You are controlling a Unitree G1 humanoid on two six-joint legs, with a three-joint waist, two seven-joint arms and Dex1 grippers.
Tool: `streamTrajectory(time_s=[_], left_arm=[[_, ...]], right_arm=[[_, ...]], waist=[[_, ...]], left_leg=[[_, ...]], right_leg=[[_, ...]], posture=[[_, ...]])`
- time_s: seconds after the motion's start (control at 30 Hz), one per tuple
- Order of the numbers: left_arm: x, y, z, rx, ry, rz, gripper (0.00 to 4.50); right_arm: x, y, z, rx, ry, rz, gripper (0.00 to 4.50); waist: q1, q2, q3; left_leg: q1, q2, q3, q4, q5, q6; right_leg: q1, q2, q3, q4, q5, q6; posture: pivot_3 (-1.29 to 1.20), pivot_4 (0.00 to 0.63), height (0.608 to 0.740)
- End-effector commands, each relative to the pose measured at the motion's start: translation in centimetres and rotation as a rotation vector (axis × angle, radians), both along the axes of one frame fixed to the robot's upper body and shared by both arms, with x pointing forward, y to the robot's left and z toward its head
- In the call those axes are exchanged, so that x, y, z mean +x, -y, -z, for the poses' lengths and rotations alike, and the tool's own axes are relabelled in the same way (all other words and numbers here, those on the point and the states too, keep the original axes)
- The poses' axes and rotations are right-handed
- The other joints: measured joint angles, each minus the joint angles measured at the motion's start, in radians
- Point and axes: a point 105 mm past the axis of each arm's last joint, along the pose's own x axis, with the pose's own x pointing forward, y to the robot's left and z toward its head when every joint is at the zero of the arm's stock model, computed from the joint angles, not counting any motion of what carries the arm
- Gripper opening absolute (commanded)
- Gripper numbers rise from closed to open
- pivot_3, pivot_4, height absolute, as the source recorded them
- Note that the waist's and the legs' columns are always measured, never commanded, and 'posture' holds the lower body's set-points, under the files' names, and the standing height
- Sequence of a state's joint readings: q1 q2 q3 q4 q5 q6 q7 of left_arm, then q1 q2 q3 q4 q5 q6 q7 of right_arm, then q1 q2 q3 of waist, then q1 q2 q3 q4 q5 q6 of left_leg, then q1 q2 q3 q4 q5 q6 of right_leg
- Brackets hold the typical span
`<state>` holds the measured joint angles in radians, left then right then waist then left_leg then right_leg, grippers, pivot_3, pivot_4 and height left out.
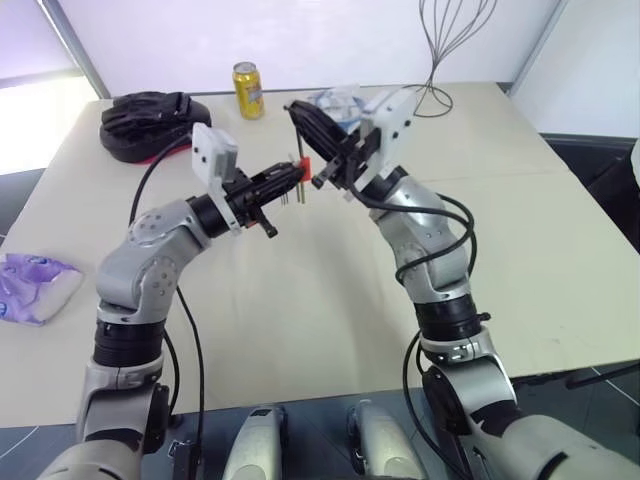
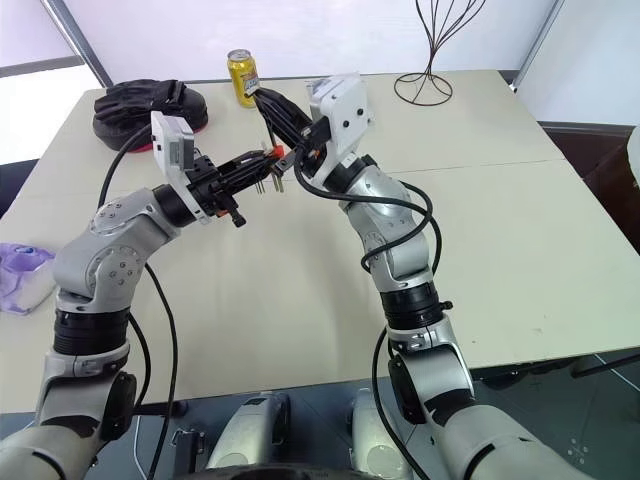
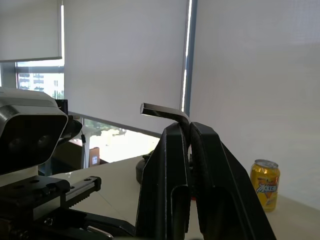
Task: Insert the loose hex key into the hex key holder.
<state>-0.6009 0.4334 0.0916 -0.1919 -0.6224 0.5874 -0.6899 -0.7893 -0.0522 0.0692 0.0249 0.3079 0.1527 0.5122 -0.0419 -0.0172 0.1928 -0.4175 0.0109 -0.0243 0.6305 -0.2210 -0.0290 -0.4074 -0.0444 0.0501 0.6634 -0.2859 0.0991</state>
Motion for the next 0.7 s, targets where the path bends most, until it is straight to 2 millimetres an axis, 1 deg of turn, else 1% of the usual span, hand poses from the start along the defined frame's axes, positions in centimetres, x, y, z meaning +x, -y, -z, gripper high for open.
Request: streamTrajectory(time_s=[0.03, 0.7], left_arm=[[-0.24, -0.19, -1.61, -0.020, 0.056, 0.000, 0.00], [0.03, -0.22, -1.70, -0.030, 0.054, -0.013, 0.00]], right_arm=[[-0.93, 0.29, -2.10, 0.027, 0.082, 0.000, 0.06], [-1.27, 0.16, -2.16, 0.021, 0.091, -0.009, 0.06]], waist=[[0.000, 0.000, 0.000], [0.000, 0.000, 0.000]], left_leg=[[0.000, 0.000, 0.000, 0.000, 0.000, 0.000], [0.000, 0.000, 0.000, 0.000, 0.000, 0.000]], right_leg=[[0.000, 0.000, 0.000, 0.000, 0.000, 0.000], [0.000, 0.000, 0.000, 0.000, 0.000, 0.000]], posture=[[0.00, 0.150, 0.740], [0.00, 0.150, 0.740]])
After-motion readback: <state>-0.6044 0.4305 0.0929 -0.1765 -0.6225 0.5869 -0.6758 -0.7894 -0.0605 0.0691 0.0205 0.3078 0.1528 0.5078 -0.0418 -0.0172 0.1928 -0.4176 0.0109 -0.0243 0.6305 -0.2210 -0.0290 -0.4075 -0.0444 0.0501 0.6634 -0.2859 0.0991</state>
